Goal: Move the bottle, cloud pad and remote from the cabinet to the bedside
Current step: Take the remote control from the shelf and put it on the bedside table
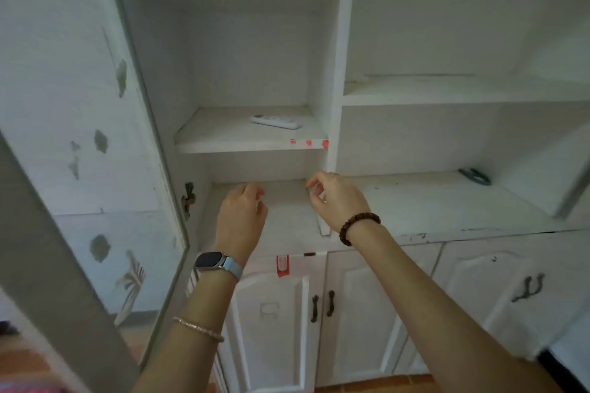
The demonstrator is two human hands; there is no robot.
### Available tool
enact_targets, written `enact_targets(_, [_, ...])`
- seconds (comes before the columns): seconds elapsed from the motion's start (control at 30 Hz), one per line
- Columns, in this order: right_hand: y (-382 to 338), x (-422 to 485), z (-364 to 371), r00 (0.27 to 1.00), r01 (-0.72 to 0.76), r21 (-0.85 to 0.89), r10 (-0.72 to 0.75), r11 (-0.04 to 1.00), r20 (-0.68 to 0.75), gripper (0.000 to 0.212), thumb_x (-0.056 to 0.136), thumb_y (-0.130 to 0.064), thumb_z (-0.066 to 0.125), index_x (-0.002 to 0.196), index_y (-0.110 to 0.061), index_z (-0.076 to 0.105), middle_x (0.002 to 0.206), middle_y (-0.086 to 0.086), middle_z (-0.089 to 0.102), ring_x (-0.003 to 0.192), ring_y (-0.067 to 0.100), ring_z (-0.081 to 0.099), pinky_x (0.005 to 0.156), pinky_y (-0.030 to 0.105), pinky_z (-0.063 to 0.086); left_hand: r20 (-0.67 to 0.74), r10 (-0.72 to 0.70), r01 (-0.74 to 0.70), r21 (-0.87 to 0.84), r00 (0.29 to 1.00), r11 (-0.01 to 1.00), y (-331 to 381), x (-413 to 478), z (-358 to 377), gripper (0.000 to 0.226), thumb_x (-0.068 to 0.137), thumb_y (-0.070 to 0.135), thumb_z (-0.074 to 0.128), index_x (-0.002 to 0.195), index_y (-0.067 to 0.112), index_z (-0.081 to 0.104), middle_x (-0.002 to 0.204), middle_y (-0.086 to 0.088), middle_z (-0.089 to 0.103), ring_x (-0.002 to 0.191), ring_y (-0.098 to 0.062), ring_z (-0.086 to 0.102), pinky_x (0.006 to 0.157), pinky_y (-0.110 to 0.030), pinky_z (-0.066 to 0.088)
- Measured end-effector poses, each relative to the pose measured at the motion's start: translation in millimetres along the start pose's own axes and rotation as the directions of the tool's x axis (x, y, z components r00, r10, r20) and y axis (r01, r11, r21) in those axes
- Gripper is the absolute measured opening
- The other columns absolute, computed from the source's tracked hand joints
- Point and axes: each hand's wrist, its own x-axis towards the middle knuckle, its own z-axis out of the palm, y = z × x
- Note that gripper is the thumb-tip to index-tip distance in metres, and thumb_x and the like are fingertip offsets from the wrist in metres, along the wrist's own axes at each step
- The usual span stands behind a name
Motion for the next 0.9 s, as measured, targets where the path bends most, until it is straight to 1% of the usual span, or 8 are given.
enact_targets(0.2, [-2.4,63.9,-21.2,0.995,0.070,0.077,-0.064,0.995,-0.075,0.020,0.091,-0.017,0.051,0.110,-0.020,0.059,0.101,-0.003,0.063,0.088,0.015,0.060,0.079,0.035,0.054,-0.082,0.027,-0.024,0.039,0.996,0.999,-6.5,53.9,0.5,0.015,0.081,0.001,0.058,0.095,0.006,0.061,0.088,-0.011,0.064,0.082,-0.027,0.056,0.065,-0.031,0.042])
enact_targets(0.33, [-5.5,108.4,-31.4,0.993,0.107,0.147,-0.099,0.983,-0.060,0.023,0.092,-0.019,0.054,0.114,-0.018,0.057,0.100,-0.001,0.062,0.089,0.017,0.060,0.081,0.032,0.051,-0.096,0.055,-0.046,0.092,0.994,0.995,-8.0,84.8,2.8,0.016,0.079,0.000,0.058,0.094,0.006,0.062,0.086,-0.010,0.063,0.080,-0.028,0.056,0.067,-0.035,0.045])
enact_targets(0.4, [-7.3,133.8,-33.0,0.994,0.110,0.166,-0.109,0.980,-0.017,0.030,0.092,-0.022,0.054,0.122,-0.016,0.053,0.109,0.003,0.061,0.096,0.018,0.060,0.084,0.031,0.050,-0.105,0.065,-0.052,0.128,0.992,0.990,-9.1,98.4,3.9,0.016,0.080,0.003,0.059,0.095,0.008,0.063,0.087,-0.009,0.064,0.081,-0.027,0.056,0.071,-0.039,0.047])
enact_targets(0.5, [-9.8,174.0,-28.9,0.991,0.092,0.131,-0.104,0.987,0.086,0.044,0.095,-0.027,0.052,0.135,-0.012,0.042,0.128,0.009,0.053,0.110,0.024,0.056,0.094,0.036,0.048,-0.124,0.068,-0.046,0.176,0.990,0.983,-13.6,117.1,5.3,0.015,0.080,0.005,0.062,0.095,0.009,0.063,0.086,-0.007,0.064,0.080,-0.027,0.057,0.072,-0.039,0.047])
enact_targets(0.57, [-9.7,199.5,-20.4,0.984,0.073,0.084,-0.085,0.994,0.156,0.050,0.096,-0.029,0.053,0.139,-0.009,0.037,0.135,0.013,0.048,0.113,0.029,0.056,0.096,0.040,0.047,-0.120,0.064,-0.038,0.209,0.991,0.977,-18.6,126.8,5.7,0.016,0.080,0.004,0.062,0.094,0.010,0.064,0.086,-0.007,0.064,0.079,-0.027,0.058,0.071,-0.040,0.047])
enact_targets(0.63, [-8.0,221.1,-8.3,0.976,0.058,0.025,-0.062,0.998,0.210,0.052,0.096,-0.031,0.053,0.140,-0.008,0.036,0.136,0.014,0.047,0.112,0.031,0.056,0.095,0.041,0.048,-0.120,0.047,-0.019,0.224,0.992,0.974,-25.3,133.2,6.1,0.017,0.078,0.004,0.062,0.094,0.010,0.064,0.087,-0.008,0.064,0.078,-0.029,0.058,0.071,-0.041,0.048])
enact_targets(0.73, [-4.1,245.8,12.8,0.970,0.055,-0.044,-0.043,0.997,0.241,0.052,0.095,-0.032,0.054,0.137,-0.007,0.037,0.132,0.016,0.052,0.114,0.032,0.055,0.094,0.039,0.048,-0.139,0.011,0.027,0.266,0.990,0.964,-33.9,137.7,7.4,0.017,0.078,0.004,0.062,0.093,0.011,0.063,0.086,-0.006,0.063,0.079,-0.028,0.058,0.072,-0.041,0.048])
enact_targets(0.9, [0.3,268.9,39.4,0.974,0.070,-0.052,-0.057,0.996,0.221,0.042,0.093,-0.027,0.056,0.127,-0.006,0.045,0.121,0.017,0.057,0.105,0.032,0.057,0.085,0.037,0.051,-0.130,-0.034,0.074,0.316,0.991,0.946,-42.5,142.8,12.9,0.016,0.080,0.007,0.061,0.095,0.012,0.064,0.090,-0.006,0.064,0.080,-0.026,0.059,0.074,-0.040,0.048])
